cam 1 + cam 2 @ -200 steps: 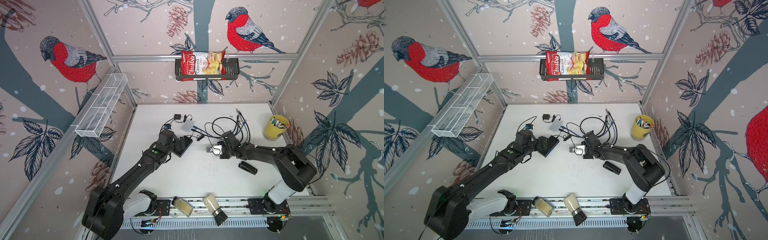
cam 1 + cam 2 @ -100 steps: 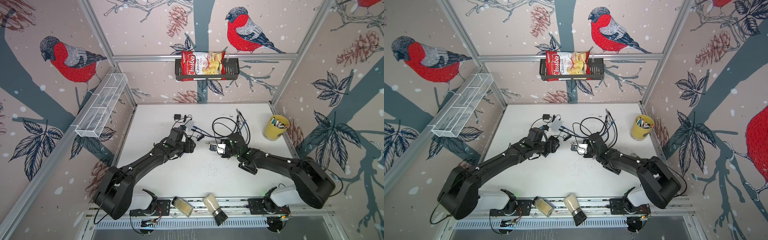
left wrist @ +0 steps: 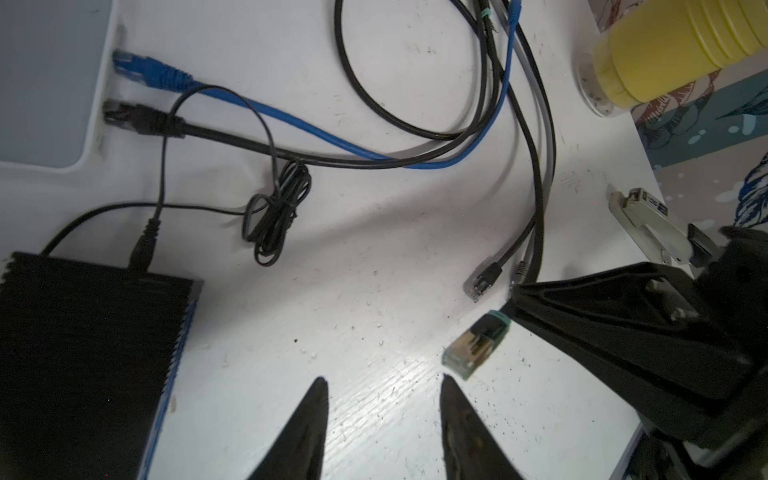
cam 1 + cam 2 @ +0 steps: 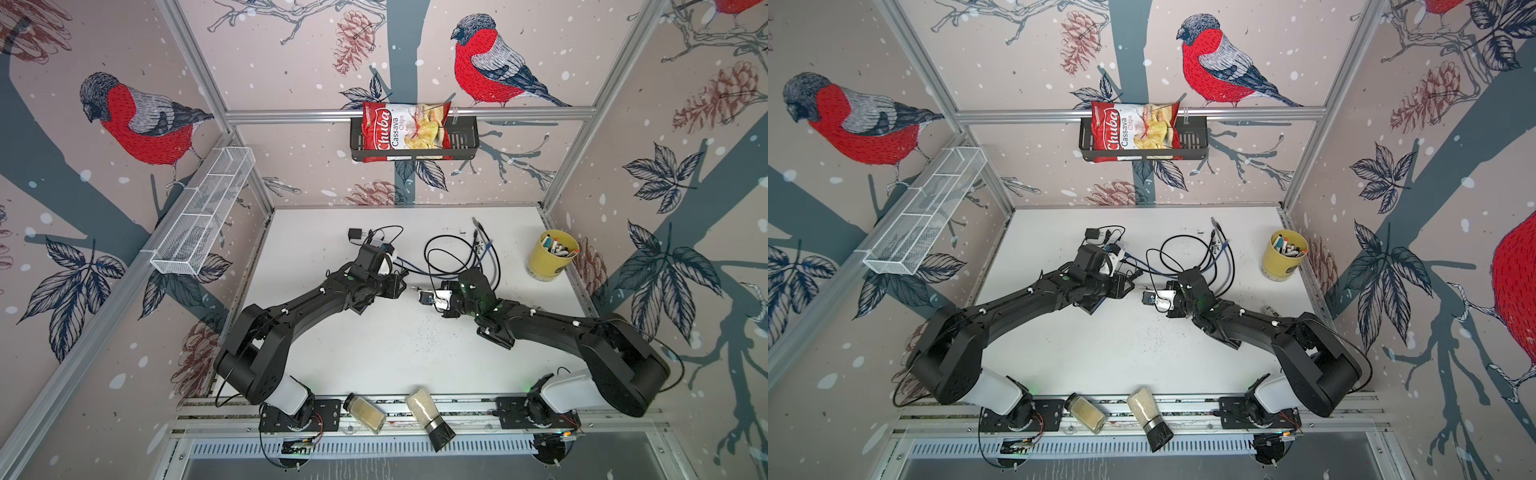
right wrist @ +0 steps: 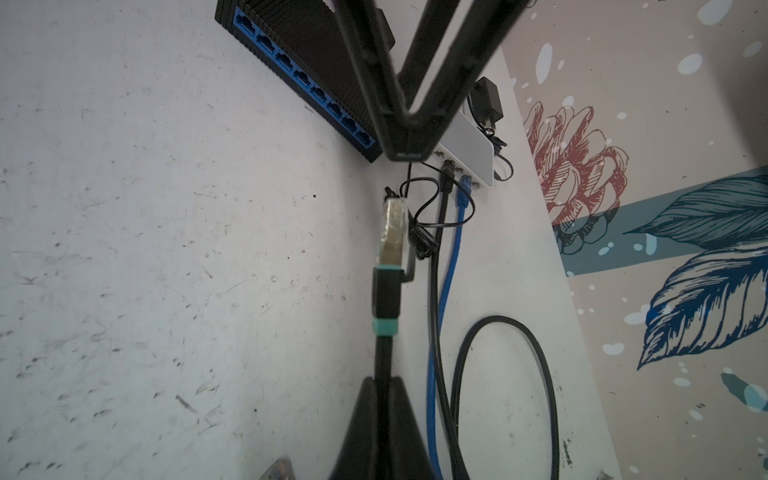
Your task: Insert the plug into the switch port
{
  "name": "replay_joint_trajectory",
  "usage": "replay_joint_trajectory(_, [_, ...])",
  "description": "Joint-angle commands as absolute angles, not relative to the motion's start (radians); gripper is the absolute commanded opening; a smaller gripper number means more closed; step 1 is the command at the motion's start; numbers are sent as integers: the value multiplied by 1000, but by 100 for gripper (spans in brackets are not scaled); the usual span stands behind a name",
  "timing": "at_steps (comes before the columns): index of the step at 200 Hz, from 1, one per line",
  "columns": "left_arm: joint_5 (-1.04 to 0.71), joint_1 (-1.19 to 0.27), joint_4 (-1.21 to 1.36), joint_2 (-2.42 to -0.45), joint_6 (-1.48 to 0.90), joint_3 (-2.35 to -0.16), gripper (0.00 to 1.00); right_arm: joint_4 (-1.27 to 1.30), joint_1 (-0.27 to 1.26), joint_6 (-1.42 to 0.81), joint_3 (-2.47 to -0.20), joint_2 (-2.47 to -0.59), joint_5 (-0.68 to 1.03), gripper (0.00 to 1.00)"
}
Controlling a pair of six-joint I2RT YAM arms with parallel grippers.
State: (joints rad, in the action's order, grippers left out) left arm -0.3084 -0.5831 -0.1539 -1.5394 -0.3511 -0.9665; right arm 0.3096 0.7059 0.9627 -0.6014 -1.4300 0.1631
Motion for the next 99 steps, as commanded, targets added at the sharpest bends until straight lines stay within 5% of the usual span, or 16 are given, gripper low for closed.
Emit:
replay_joint_trajectory(1, [-310,-584,-163,-1555,-259,-992,41,351,708,959,-596,-1430,173,3])
replay_joint_trajectory(99, [-248,-584,-345,-1637,209,-1139,56,527,707,1054,-508,-1435,73,3])
